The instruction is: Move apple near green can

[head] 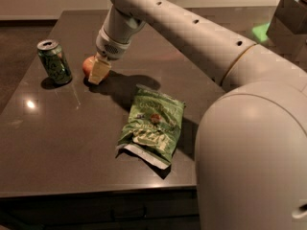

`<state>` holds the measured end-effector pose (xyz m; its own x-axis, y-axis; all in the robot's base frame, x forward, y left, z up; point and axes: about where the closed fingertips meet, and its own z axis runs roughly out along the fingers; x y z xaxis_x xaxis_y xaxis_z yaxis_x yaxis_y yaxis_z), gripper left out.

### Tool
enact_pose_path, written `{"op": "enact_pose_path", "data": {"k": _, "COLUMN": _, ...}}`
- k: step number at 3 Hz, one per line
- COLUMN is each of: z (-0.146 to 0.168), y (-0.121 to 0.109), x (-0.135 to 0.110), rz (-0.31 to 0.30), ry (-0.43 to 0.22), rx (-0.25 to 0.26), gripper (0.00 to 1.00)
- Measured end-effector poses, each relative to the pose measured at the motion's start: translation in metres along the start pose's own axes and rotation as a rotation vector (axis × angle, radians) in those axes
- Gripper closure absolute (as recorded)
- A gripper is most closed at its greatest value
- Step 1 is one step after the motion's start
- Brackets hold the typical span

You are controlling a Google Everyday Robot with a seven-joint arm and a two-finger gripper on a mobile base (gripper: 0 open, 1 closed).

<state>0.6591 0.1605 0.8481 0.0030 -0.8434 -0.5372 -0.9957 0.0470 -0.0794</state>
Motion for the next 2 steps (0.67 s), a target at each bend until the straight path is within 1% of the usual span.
{"op": "enact_pose_path", "data": {"k": 1, "z": -0.0001, "y": 0.0, "x": -0.0001, "rz": 0.0, "ry": 0.0, "rx": 0.0, "gripper": 0.06}}
{"op": "enact_pose_path", "data": {"k": 2, "z": 0.0021, "y": 0.0005, "x": -0.0001, "rz": 0.0, "ry": 0.001, "rx": -0.003, "gripper": 0.0}}
